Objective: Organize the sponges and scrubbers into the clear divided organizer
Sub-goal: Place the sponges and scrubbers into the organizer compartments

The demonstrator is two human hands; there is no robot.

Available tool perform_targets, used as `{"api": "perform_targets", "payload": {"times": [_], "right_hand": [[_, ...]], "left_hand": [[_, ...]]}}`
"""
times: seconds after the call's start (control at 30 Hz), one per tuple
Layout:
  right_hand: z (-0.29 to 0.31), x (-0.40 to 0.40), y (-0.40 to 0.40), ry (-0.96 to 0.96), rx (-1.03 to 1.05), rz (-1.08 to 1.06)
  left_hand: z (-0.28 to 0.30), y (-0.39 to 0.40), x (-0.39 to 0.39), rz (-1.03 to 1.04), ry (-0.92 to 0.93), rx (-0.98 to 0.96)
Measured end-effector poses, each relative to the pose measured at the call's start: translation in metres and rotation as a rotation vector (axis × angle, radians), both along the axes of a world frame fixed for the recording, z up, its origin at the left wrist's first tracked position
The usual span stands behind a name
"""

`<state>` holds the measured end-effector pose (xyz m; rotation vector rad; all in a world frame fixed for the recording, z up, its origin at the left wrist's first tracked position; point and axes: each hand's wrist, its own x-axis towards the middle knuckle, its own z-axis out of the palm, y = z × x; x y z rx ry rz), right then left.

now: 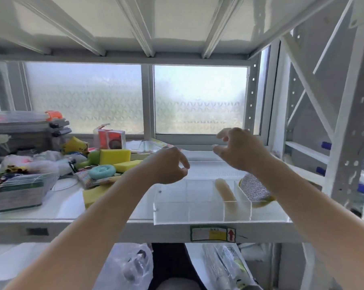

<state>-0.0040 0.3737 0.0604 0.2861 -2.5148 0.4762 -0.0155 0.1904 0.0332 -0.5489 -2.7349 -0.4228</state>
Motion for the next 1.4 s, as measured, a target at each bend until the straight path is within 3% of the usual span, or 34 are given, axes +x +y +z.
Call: {"api": "perform_targets", "payload": {"times": [0.17,0.37,0.6,0.87,1.0,1.1,1.23,1.4], "right_hand": [[-0.006,-0.013,-0.106,-0.031,0.066,0.29],[-0.037,-0.039,-0.204,-0.18,0.298,0.378],[-0.066,-0.079,-0.25,-0.316,0.484,0.36],[-0.069,-0.08,-0.253,-0.172,0.504,0.323],[-0.053,-0.075,-0.246,-0.084,0.381,0.363],[-0.032,-0.071,-0.228,-0.012,0.164,0.422],[0.004,-0.063,-0.187,0.036,-0.113,0.489],[0.035,-0.059,-0.117,0.082,-0.322,0.47]], "left_hand": [[0.005,-0.095,0.013,0.274,-0.092,0.003],[-0.018,-0.178,0.017,0.434,-0.243,-0.062],[-0.064,-0.196,0.0,0.407,-0.372,0.061],[-0.075,-0.199,-0.005,0.357,-0.255,0.167],[-0.061,-0.204,0.002,0.323,-0.137,0.303],[-0.043,-0.203,0.014,0.282,-0.022,0.403],[-0.017,-0.187,0.032,0.235,0.132,0.473],[-0.001,-0.141,0.036,0.128,0.185,0.494]]}}
